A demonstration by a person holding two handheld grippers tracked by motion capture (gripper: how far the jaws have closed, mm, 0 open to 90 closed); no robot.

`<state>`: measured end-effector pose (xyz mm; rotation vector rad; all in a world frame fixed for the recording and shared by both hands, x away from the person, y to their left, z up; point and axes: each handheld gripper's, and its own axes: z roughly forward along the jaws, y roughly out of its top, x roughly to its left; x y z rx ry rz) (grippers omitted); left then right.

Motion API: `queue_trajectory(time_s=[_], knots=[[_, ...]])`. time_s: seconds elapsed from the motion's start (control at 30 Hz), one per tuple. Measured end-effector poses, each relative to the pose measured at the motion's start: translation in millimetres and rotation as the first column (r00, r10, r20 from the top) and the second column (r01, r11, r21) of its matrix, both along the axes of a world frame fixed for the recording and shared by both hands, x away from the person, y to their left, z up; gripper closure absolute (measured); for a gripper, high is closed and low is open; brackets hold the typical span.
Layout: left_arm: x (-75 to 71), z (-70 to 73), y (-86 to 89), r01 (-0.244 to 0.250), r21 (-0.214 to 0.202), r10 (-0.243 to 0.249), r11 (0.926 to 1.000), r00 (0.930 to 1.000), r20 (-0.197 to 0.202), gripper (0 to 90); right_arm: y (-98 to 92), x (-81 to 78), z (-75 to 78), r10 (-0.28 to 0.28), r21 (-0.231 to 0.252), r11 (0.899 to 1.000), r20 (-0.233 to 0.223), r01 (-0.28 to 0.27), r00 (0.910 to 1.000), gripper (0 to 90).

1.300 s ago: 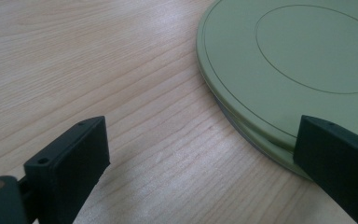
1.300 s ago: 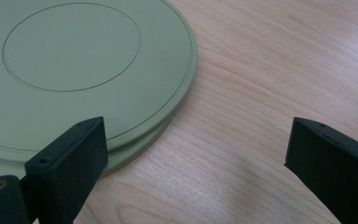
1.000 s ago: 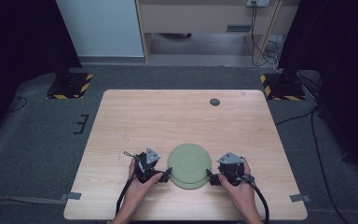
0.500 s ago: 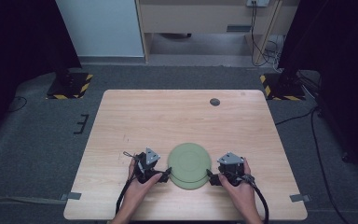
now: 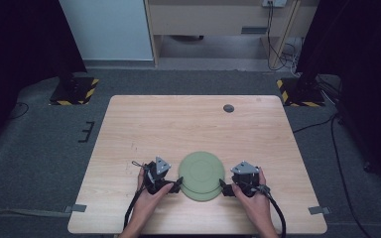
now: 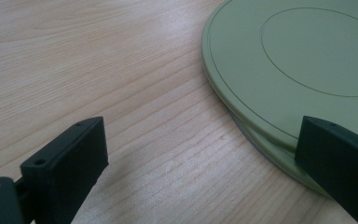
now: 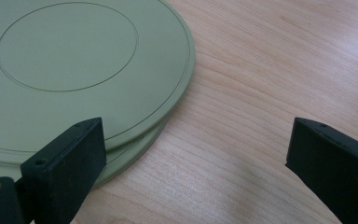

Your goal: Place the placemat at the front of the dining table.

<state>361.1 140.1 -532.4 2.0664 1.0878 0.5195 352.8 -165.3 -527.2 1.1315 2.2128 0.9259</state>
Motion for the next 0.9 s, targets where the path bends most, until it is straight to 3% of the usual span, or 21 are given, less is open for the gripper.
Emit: queue_trajectory(time_s=[0.67, 0.9], knots=[[1.3, -0.5, 0.1, -0.004, -0.008, 0.004, 1.0000, 1.0000, 0.000, 1.5, 0.4, -0.3, -1.0, 0.001, -0.001, 1.000, 0.001, -0.001, 1.0000, 4.6], [5.3, -1.1, -1.2, -0.013, -0.010, 0.013, 0.9999, 0.9999, -0.002, 0.2, 0.1, 3.6, -1.6, -0.028, 0.005, 1.000, 0.006, 0.028, 0.9996, 3.6]])
